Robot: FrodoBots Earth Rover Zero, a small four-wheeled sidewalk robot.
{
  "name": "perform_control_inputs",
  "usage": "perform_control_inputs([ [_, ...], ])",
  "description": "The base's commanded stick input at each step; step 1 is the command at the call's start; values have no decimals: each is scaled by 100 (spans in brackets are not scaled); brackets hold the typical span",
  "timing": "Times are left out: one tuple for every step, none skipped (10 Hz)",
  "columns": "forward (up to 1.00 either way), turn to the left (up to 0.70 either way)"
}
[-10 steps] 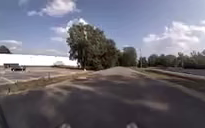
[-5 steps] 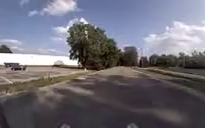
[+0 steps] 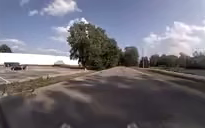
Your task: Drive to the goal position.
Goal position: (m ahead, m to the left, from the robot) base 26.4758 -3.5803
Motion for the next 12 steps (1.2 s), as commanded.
perform_control_inputs([
  [70,0],
  [70,0],
  [70,-35],
  [70,-35],
  [70,-35],
  [70,-35],
  [70,-35],
  [70,-35],
  [70,-35],
  [70,-35],
  [70,-6],
  [70,0],
])
